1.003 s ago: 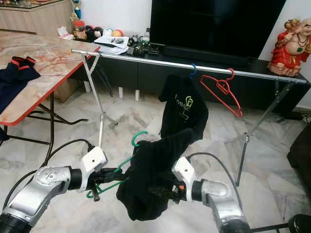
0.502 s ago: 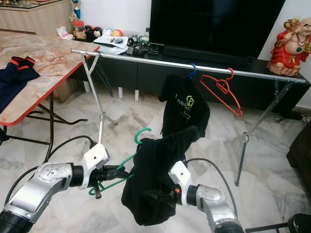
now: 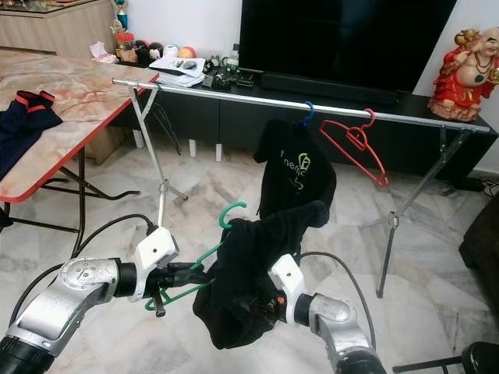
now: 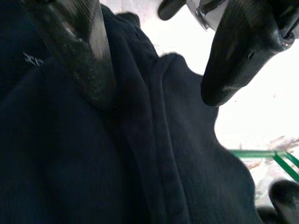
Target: Hang hanger
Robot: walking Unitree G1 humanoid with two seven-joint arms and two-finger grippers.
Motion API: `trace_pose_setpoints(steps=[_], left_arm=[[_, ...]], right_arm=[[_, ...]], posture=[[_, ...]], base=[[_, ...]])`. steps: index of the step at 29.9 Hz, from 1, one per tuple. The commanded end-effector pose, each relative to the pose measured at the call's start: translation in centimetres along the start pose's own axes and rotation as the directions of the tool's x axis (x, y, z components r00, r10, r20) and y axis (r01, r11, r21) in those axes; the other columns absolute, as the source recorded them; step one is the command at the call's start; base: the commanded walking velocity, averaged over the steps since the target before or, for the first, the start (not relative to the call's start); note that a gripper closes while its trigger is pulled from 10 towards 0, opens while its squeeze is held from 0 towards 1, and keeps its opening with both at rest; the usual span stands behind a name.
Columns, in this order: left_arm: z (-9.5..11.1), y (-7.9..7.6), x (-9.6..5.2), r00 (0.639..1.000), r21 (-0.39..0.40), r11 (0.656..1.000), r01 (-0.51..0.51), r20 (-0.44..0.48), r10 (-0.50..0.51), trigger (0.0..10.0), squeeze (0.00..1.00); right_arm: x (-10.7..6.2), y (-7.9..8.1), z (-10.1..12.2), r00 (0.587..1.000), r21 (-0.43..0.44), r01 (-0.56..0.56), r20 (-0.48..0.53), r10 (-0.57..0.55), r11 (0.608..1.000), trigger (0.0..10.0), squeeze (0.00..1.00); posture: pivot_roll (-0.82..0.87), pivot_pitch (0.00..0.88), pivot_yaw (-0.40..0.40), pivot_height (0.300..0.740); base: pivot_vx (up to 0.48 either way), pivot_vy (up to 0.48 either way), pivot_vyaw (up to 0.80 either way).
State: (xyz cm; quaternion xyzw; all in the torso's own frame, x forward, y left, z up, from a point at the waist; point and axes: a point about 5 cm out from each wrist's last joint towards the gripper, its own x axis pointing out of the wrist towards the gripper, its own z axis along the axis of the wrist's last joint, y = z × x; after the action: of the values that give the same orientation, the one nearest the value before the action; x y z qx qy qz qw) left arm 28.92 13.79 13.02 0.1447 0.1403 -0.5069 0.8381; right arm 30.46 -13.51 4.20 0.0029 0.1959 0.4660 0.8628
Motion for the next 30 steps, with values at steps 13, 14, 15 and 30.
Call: trace_pose_setpoints(steps=[13, 14, 15, 30], left_arm=[[1.95, -0.35, 0.41, 0.998, 0.046, 0.999, 0.029, 0.060, -0.032, 0.0, 0.00], [1.98, -0.36, 0.43, 0.998, 0.047, 0.998, 0.030, 0.061, -0.032, 0.0, 0.00], [1.99, -0.37, 0.44, 0.998, 0.047, 0.998, 0.030, 0.062, -0.033, 0.0, 0.00], [2.00, -0.30, 0.47, 0.998, 0.045, 0.999, 0.021, 0.063, -0.024, 0.0, 0.00]], right_arm=[[0.32, 0.14, 0.09, 0.999, 0.043, -0.033, 0.031, 0.032, 0.999, 0.0, 0.00], [0.27, 0.05, 0.09, 0.999, 0.044, -0.023, 0.031, 0.022, 0.999, 0.0, 0.00], [0.25, 0.01, 0.09, 0.999, 0.045, -0.019, 0.032, 0.017, 0.999, 0.0, 0.00], [0.23, -0.23, 0.15, 0.999, 0.049, 0.006, 0.036, -0.008, 0.999, 0.0, 0.00]], posture=[[0.15, 0.033, -0.063, 0.740], [0.15, 0.033, -0.063, 0.740], [0.15, 0.033, -0.063, 0.740], [0.15, 0.034, -0.066, 0.740]], base=[[0.000, 0.000, 0.00], [0.000, 0.000, 0.00], [0.000, 0.000, 0.00], [0.000, 0.000, 0.00]])
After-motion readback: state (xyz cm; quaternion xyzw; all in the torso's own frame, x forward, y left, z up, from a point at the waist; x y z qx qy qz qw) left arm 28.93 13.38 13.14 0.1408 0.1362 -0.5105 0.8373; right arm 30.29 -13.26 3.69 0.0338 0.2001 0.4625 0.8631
